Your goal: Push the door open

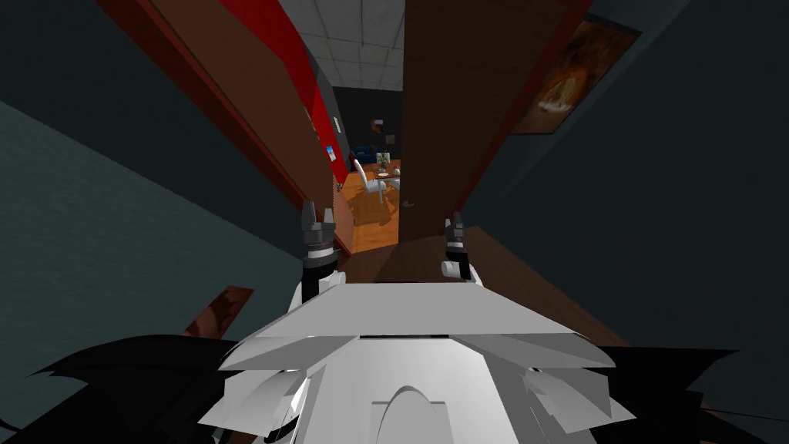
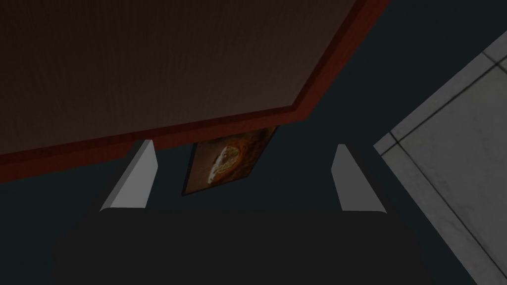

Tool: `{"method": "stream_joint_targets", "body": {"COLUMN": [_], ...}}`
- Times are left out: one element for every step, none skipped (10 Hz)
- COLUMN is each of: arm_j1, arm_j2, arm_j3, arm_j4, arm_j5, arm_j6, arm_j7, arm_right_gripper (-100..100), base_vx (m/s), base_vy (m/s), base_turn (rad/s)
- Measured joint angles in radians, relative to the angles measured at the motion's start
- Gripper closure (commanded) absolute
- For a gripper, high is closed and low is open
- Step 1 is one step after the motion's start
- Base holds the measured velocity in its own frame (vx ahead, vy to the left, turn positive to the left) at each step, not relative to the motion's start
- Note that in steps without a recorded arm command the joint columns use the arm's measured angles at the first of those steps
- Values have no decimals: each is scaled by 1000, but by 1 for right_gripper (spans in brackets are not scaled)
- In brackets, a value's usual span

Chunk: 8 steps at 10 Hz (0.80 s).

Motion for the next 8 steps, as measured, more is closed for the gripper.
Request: {"method": "stream_joint_targets", "body": {"arm_j1": [-10, -15, -22, -31, -40, -49, -63, -72], "arm_j2": [-4, -6, -9, -8, -11, -10, -11, -15], "arm_j3": [-3, -4, -6, -7, -9, -10, -12, -15], "arm_j4": [29, 47, 72, 94, 121, 145, 179, 211], "arm_j5": [-6, -9, -13, -14, -18, -20, -23, -29], "arm_j6": [-6, -9, -14, -16, -22, -27, -33, -40], "arm_j7": [-1, -3, -5, -4, -5, -4, -3, -6], "arm_right_gripper": [-100, -100, -100, -100, -100, -100, -100, -100], "base_vx": [58, 53, 42, 52, 37, 42, 66, 54], "base_vy": [-29, -18, -14, -17, -20, -19, -21, -24], "base_turn": [69, 123, 70, 124, 73, 136, 189, 76]}}
